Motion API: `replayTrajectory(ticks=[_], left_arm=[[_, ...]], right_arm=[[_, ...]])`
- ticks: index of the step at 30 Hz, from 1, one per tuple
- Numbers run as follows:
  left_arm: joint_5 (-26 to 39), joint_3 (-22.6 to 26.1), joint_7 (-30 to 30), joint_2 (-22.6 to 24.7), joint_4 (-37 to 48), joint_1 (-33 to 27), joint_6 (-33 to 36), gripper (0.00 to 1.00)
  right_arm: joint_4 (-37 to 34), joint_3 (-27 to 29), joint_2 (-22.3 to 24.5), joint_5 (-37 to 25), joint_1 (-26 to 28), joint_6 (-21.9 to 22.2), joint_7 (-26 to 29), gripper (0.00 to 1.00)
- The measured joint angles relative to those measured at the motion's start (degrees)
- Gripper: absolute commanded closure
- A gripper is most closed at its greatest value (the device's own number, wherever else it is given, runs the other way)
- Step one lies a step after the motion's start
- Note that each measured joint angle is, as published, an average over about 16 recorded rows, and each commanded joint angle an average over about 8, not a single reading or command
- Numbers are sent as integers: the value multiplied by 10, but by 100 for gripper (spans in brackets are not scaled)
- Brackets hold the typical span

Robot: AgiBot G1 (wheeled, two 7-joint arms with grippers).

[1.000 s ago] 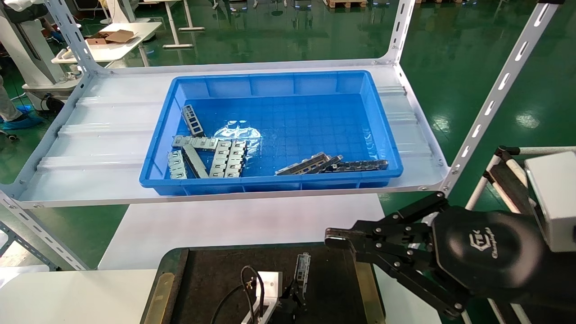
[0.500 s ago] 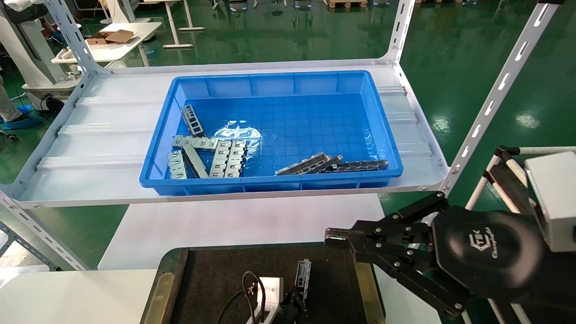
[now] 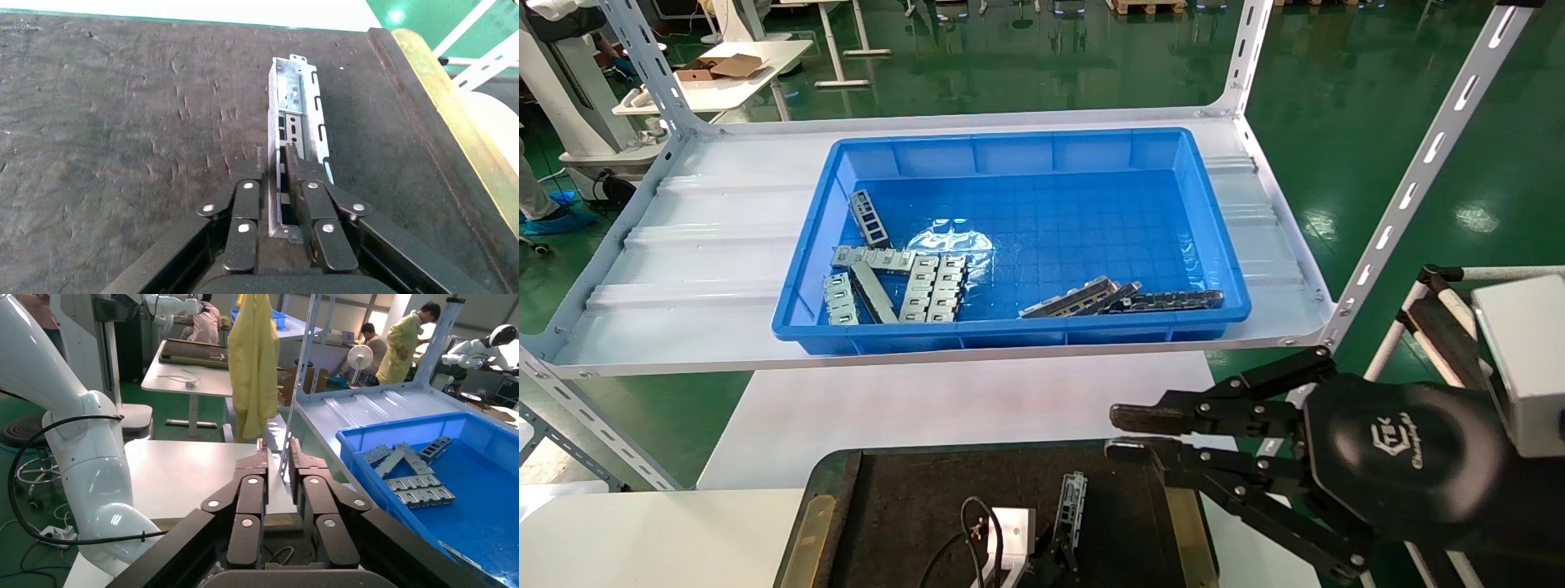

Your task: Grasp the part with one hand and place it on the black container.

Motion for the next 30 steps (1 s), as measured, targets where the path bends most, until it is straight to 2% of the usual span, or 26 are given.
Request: replayTrajectory(ticks=[12, 19, 24, 30], left_arm=[[6, 12, -7, -7, -23, -11, -16, 0], [17, 14, -10, -30, -56, -24, -5, 0], [38, 14, -22, -61, -84, -37, 44, 0], [86, 5, -48, -108, -109, -55, 152, 0]], right_arm=[[0, 0, 0, 0, 0, 0, 0, 0], [0, 0, 0, 0, 0, 0, 0, 0], [0, 0, 0, 0, 0, 0, 0, 0], [0, -1, 0, 0, 0, 0, 0, 0]])
